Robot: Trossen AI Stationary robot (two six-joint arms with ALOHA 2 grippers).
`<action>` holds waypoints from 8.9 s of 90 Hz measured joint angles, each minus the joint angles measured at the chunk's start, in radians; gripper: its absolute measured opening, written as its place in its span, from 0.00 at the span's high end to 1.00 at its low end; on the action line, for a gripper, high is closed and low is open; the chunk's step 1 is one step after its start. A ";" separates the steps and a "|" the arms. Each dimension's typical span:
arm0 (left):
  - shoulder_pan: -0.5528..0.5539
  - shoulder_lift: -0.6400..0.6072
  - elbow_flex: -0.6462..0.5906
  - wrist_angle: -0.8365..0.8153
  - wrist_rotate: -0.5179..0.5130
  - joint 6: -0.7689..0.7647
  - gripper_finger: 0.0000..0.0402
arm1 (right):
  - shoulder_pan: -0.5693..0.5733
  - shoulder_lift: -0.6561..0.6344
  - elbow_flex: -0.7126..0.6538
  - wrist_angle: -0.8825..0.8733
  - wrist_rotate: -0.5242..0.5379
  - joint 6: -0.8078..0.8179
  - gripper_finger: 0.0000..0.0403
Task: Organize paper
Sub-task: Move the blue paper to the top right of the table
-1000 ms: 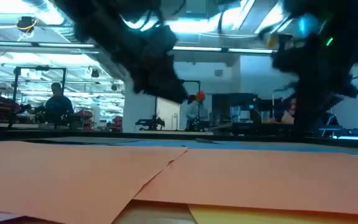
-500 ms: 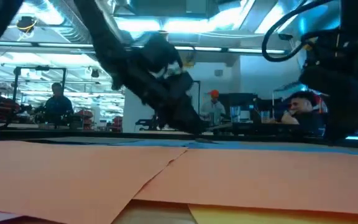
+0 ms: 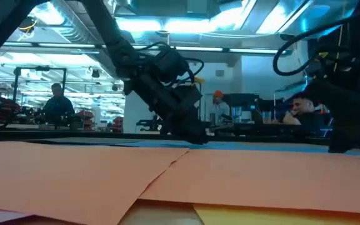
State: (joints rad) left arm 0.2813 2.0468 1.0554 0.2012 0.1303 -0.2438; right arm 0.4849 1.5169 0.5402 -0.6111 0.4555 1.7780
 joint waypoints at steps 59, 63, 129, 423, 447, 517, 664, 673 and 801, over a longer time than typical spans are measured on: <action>-0.164 0.001 -0.003 -0.062 0.001 -0.046 0.66 | -0.614 -0.153 0.061 -0.078 0.202 -0.660 1.00; -0.164 0.001 -0.003 -0.064 0.001 -0.044 0.66 | -0.578 -0.166 0.080 -0.084 0.172 -0.665 1.00; -0.080 -0.174 0.064 -0.107 -0.121 0.184 0.66 | -0.167 -0.033 0.100 -0.342 0.067 0.106 1.00; -0.206 0.099 0.345 -0.307 -0.035 0.228 0.68 | -0.547 0.032 0.081 -0.176 0.207 -0.281 1.00; -0.238 0.040 0.368 -0.326 -0.041 0.226 0.68 | -0.420 0.032 0.260 -0.256 0.205 -0.253 1.00; -0.242 0.016 0.364 -0.320 -0.119 0.230 0.68 | -0.623 0.158 0.216 -0.073 -0.018 -0.812 1.00; -0.419 -0.646 -0.103 -1.107 -0.486 0.068 0.68 | -1.014 0.162 0.304 -0.276 -0.285 -1.202 1.00; -0.417 -0.646 -0.103 -1.094 -0.486 0.072 0.68 | -1.064 0.168 0.314 -0.302 -0.259 -1.292 1.00; -0.413 -0.647 -0.103 -1.100 -0.486 0.043 0.68 | -1.055 0.361 0.459 -0.369 -0.121 -1.445 1.00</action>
State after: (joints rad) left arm -0.1314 1.3998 0.9527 -0.8990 -0.3557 -0.2008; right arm -0.5705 1.8778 0.9993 -0.9801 0.3343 0.3328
